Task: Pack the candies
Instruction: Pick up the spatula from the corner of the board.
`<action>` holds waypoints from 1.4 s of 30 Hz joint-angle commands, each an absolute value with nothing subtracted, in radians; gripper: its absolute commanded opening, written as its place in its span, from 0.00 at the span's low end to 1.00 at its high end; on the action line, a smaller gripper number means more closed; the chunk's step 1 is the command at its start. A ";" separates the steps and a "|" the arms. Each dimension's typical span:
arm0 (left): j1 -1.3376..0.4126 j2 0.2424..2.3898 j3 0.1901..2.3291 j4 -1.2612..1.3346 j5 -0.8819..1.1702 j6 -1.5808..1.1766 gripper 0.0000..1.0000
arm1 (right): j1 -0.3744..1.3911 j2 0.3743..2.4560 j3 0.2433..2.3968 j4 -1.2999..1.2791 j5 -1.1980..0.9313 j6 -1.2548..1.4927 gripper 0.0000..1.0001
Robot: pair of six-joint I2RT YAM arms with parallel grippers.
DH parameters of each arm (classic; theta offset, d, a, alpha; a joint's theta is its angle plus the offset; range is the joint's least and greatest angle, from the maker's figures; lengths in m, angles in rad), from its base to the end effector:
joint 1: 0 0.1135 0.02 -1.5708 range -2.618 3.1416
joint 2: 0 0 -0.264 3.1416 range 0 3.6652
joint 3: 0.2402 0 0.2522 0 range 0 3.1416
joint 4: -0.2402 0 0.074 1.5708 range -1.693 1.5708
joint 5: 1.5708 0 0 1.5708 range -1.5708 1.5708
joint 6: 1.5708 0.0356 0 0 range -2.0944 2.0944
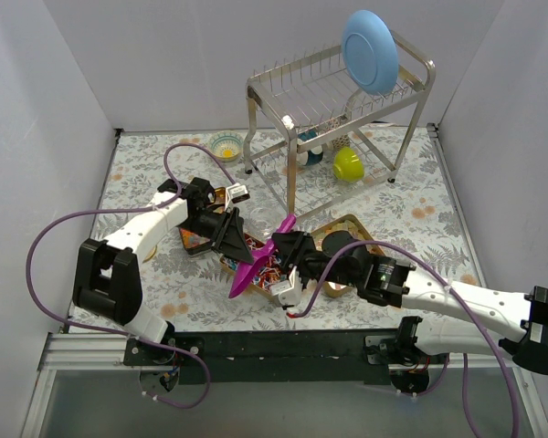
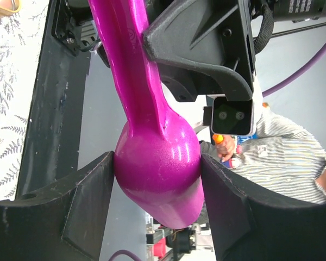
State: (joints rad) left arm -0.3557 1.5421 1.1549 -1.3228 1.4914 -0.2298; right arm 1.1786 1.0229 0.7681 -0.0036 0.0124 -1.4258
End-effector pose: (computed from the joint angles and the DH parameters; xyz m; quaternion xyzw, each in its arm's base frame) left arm 0.2232 -0.1208 0.2644 0.0010 -0.7343 0.6333 0.2442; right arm 0.0924 0.2222 0.3072 -0.7629 0.2139 -0.0801 0.6048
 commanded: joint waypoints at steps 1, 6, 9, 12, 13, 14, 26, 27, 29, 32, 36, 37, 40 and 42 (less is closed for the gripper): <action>-0.357 1.548 1.170 -1.285 1.635 -0.242 0.00 | 1.192 1.011 0.752 0.185 0.023 -1.428 0.42; -0.357 1.542 1.143 -1.237 1.673 -0.297 0.00 | 1.192 1.040 0.735 0.262 0.058 -1.414 0.46; -0.357 1.536 1.131 -1.201 1.680 -0.339 0.00 | 1.192 1.052 0.745 0.268 0.052 -1.408 0.40; -0.357 1.536 1.127 -1.198 1.680 -0.348 0.00 | 1.193 1.063 0.758 0.255 0.058 -1.407 0.36; -0.357 1.537 1.127 -1.198 1.680 -0.350 0.00 | 1.193 1.062 0.758 0.256 0.058 -1.407 0.34; -0.357 1.537 1.131 -1.197 1.681 -0.351 0.00 | 1.193 1.062 0.753 0.253 0.057 -1.408 0.34; -0.357 1.536 1.111 -1.106 1.747 -0.472 0.00 | 1.193 1.088 0.715 0.339 0.064 -1.428 0.51; -0.357 1.536 1.111 -1.098 1.752 -0.479 0.00 | 1.192 1.091 0.716 0.334 0.064 -1.430 0.51; -0.357 1.536 1.106 -1.085 1.762 -0.509 0.00 | 1.193 1.098 0.710 0.334 0.066 -1.440 0.54; -0.357 1.532 1.098 -1.039 1.795 -0.574 0.00 | 1.193 1.106 0.700 0.351 0.067 -1.451 0.55; -0.357 1.529 1.085 -1.014 1.796 -0.601 0.00 | 1.192 1.118 0.698 0.365 0.066 -1.454 0.56; -0.357 1.528 1.083 -1.012 1.796 -0.603 0.00 | 1.192 1.120 0.696 0.364 0.067 -1.457 0.56; -0.357 1.525 1.075 -1.002 1.796 -0.617 0.00 | 1.190 1.123 0.693 0.347 0.074 -1.462 0.55; -0.357 1.525 1.081 -1.000 1.798 -0.618 0.00 | 1.190 1.123 0.690 0.344 0.074 -1.459 0.55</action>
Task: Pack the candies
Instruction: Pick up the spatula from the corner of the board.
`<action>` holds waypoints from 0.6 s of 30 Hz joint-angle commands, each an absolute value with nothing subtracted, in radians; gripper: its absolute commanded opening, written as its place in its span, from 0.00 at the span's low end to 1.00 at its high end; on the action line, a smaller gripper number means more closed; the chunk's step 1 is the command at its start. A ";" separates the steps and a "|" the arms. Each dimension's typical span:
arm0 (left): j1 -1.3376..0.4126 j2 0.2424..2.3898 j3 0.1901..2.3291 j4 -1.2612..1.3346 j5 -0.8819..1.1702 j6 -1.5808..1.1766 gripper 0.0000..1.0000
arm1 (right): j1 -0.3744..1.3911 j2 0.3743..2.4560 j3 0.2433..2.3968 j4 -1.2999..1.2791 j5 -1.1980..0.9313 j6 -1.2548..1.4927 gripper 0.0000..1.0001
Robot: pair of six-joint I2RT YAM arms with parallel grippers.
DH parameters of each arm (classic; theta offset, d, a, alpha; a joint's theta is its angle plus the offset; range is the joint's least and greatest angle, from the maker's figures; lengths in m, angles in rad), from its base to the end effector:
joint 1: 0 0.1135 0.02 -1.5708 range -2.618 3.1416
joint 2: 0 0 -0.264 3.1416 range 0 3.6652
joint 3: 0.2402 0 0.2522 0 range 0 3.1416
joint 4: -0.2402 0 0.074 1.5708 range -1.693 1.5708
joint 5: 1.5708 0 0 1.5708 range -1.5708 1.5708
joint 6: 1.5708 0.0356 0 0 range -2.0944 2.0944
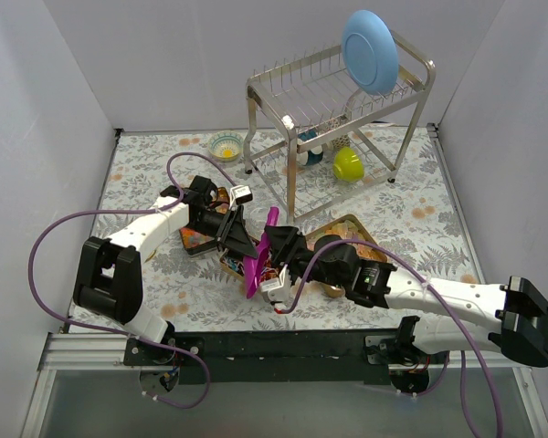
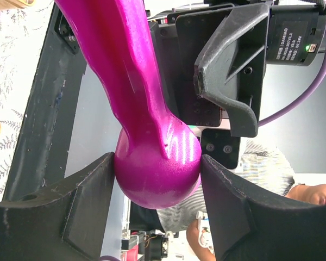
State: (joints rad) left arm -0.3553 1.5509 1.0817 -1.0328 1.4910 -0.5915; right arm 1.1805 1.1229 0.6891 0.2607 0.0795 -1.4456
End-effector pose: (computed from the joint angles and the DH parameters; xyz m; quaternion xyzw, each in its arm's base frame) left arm 0.2367 -0.1257 0.2435 0.0634 -0.7319 0.6149 0.2866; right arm 0.1019 0.2403 0.2841 -0.7332 0.2197 -0.1151 0.6332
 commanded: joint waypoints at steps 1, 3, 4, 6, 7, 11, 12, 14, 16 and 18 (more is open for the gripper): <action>-0.357 1.525 1.083 -1.000 1.798 -0.620 0.00 | 1.190 1.123 0.690 0.341 0.074 -1.457 0.55; -0.359 1.525 1.086 -1.000 1.796 -0.623 0.00 | 1.189 1.124 0.692 0.339 0.071 -1.456 0.54; -0.357 1.525 1.088 -1.002 1.798 -0.624 0.00 | 1.190 1.123 0.692 0.341 0.069 -1.456 0.54; -0.357 1.525 1.089 -1.000 1.798 -0.627 0.00 | 1.190 1.126 0.693 0.341 0.063 -1.457 0.52; -0.357 1.523 1.091 -1.000 1.798 -0.629 0.00 | 1.187 1.126 0.695 0.341 0.060 -1.457 0.51; -0.357 1.519 1.083 -0.993 1.798 -0.647 0.00 | 1.186 1.132 0.715 0.287 0.040 -1.462 0.38; -0.357 1.517 1.083 -0.985 1.796 -0.650 0.00 | 1.186 1.134 0.722 0.275 0.035 -1.463 0.34; -0.357 1.516 1.075 -0.980 1.796 -0.666 0.00 | 1.184 1.137 0.741 0.249 0.029 -1.466 0.24; -0.357 1.516 1.072 -0.968 1.796 -0.676 0.00 | 1.184 1.134 0.753 0.212 0.031 -1.470 0.12; -0.357 1.517 1.069 -0.950 1.796 -0.702 0.00 | 1.183 1.128 0.764 0.192 0.034 -1.470 0.01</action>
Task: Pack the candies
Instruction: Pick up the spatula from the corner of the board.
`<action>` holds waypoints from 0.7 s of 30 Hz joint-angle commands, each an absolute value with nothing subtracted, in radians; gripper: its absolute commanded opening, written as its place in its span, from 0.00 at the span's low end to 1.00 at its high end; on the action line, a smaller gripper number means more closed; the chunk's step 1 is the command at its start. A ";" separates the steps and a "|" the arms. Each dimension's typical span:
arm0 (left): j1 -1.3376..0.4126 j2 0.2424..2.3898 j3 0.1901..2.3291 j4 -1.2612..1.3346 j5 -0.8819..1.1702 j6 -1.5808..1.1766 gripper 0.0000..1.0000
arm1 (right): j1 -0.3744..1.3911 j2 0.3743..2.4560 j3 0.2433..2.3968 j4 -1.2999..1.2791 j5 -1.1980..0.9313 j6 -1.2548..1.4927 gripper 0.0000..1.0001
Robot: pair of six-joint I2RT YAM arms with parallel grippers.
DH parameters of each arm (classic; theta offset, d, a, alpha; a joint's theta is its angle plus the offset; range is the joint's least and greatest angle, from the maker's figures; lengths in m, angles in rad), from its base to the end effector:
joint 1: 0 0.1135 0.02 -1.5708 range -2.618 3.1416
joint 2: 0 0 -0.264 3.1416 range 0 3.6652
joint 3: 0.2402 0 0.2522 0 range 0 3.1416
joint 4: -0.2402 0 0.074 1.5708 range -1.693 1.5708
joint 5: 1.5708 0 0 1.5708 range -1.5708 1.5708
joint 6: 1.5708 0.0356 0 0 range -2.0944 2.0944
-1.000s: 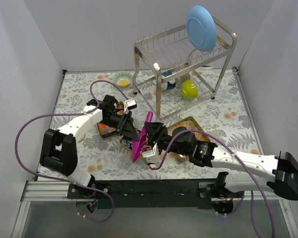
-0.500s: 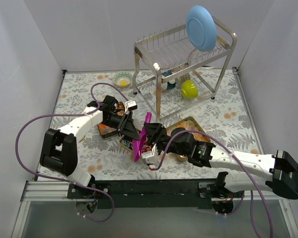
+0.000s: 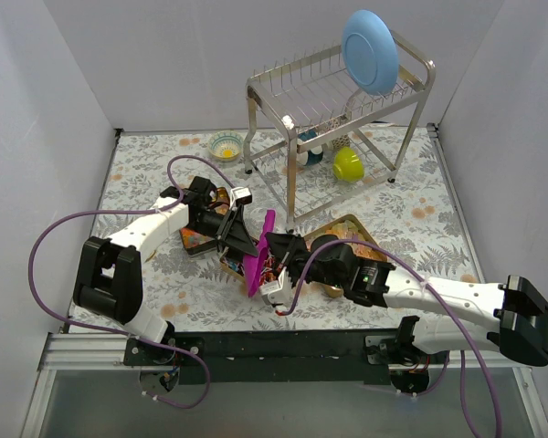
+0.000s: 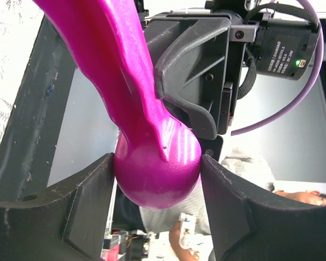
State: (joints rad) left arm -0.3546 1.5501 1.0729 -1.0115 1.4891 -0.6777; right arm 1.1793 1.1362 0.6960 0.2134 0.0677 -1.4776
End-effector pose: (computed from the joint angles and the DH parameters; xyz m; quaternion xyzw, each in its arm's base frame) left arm 0.2371 -0.1256 0.2416 0.0907 -0.7297 0.6038 0.3079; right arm 0.1025 0.2419 0.2782 -0.7542 0.2082 -0.1186 0.6114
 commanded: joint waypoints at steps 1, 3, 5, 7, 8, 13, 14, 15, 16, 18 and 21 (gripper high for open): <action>-0.357 1.523 1.069 -0.940 1.793 -0.716 0.00 | 1.183 1.124 0.765 0.187 0.037 -1.470 0.01; -0.356 1.528 1.074 -0.923 1.793 -0.742 0.13 | 1.181 1.112 0.779 0.157 0.043 -1.468 0.01; -0.354 1.535 1.084 -0.923 1.782 -0.739 0.17 | 1.180 1.101 0.785 0.124 0.054 -1.457 0.01; -0.353 1.548 1.092 -0.927 1.773 -0.736 0.30 | 1.180 1.083 0.782 0.094 0.064 -1.457 0.01; -0.353 1.552 1.097 -0.931 1.755 -0.733 0.31 | 1.180 1.078 0.782 0.088 0.080 -1.454 0.01; -0.351 1.580 1.127 -0.972 1.732 -0.681 0.38 | 1.178 1.058 0.784 0.051 0.126 -1.445 0.01; -0.351 1.589 1.131 -0.986 1.732 -0.675 0.40 | 1.178 1.061 0.782 0.048 0.144 -1.443 0.01; -0.351 1.592 1.134 -0.992 1.732 -0.669 0.40 | 1.180 1.065 0.782 0.049 0.152 -1.443 0.01; -0.351 1.595 1.141 -0.999 1.732 -0.660 0.41 | 1.180 1.066 0.781 0.052 0.158 -1.442 0.01; -0.351 1.603 1.146 -1.011 1.738 -0.657 0.42 | 1.178 1.078 0.778 0.077 0.187 -1.443 0.01; -0.351 1.605 1.144 -1.017 1.764 -0.658 0.43 | 1.177 1.094 0.773 0.109 0.215 -1.453 0.01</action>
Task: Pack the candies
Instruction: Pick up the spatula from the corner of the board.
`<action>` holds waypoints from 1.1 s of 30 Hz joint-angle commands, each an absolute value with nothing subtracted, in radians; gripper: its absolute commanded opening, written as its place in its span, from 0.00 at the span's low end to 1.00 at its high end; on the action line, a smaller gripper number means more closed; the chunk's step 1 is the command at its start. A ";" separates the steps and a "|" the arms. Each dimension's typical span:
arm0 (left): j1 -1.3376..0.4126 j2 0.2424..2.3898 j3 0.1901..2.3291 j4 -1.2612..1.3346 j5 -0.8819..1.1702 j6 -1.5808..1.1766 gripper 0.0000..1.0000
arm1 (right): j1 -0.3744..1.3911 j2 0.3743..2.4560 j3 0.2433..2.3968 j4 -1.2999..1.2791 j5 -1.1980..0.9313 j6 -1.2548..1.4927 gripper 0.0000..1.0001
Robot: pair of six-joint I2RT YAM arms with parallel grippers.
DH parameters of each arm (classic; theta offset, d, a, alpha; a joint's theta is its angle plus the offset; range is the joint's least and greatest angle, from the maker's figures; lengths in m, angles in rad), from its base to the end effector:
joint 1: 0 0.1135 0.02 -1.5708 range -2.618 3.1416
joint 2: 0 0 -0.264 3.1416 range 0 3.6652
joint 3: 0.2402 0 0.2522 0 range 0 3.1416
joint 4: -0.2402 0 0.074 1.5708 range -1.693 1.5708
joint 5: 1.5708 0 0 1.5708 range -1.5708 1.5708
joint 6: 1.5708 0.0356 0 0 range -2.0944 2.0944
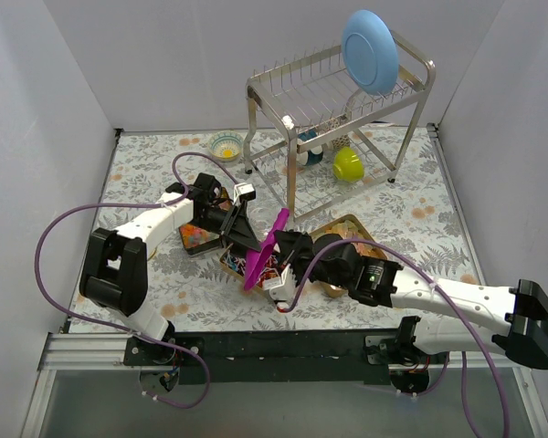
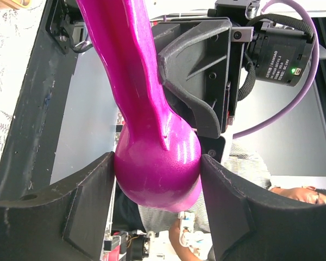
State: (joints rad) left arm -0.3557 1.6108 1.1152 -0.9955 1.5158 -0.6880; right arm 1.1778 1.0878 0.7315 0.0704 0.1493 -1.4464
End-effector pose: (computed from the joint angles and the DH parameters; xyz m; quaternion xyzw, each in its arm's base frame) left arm 0.2507 -0.1310 0.2379 0.0930 -0.7202 0.6099 0.3173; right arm 0.1017 0.2314 0.2873 -0.7604 0.2475 -0.1392 0.5841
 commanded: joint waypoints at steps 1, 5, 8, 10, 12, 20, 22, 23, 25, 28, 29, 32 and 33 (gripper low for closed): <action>-0.351 1.605 1.143 -1.016 1.770 -0.669 0.43 | 1.177 1.098 0.773 0.113 0.228 -1.454 0.01; -0.351 1.606 1.127 -0.996 1.796 -0.704 0.28 | 1.175 1.108 0.778 0.123 0.242 -1.456 0.01; -0.353 1.611 1.126 -0.989 1.796 -0.693 0.05 | 1.173 1.108 0.784 0.117 0.248 -1.454 0.01; -0.354 1.618 1.127 -0.989 1.796 -0.689 0.00 | 1.173 1.104 0.792 0.106 0.247 -1.448 0.01; -0.353 1.623 1.134 -0.988 1.798 -0.683 0.00 | 1.173 1.103 0.796 0.107 0.248 -1.439 0.01; -0.356 1.617 1.137 -0.986 1.798 -0.675 0.00 | 1.155 1.072 0.766 0.100 0.259 -1.377 0.45; -0.360 1.614 1.131 -0.988 1.798 -0.680 0.00 | 1.152 1.072 0.746 0.115 0.252 -1.384 0.48; -0.364 1.611 1.128 -0.988 1.798 -0.680 0.00 | 1.152 1.078 0.744 0.120 0.244 -1.381 0.48; -0.367 1.608 1.123 -0.986 1.798 -0.681 0.00 | 1.152 1.089 0.744 0.138 0.239 -1.379 0.50; -0.371 1.605 1.126 -0.986 1.798 -0.690 0.00 | 1.149 1.117 0.750 0.155 0.226 -1.384 0.50; -0.373 1.606 1.129 -0.986 1.798 -0.695 0.00 | 1.146 1.127 0.756 0.147 0.200 -1.387 0.50; -0.374 1.606 1.132 -0.985 1.799 -0.703 0.00 | 1.143 1.141 0.750 0.155 0.158 -1.397 0.50; -0.376 1.606 1.131 -0.985 1.801 -0.704 0.00 | 1.143 1.143 0.746 0.159 0.150 -1.400 0.50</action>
State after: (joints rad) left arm -0.3687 1.6329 1.1160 -0.9863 1.4803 -0.6949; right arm 1.1465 1.1271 0.7399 0.1009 0.2050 -1.3914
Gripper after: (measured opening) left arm 0.591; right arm 0.503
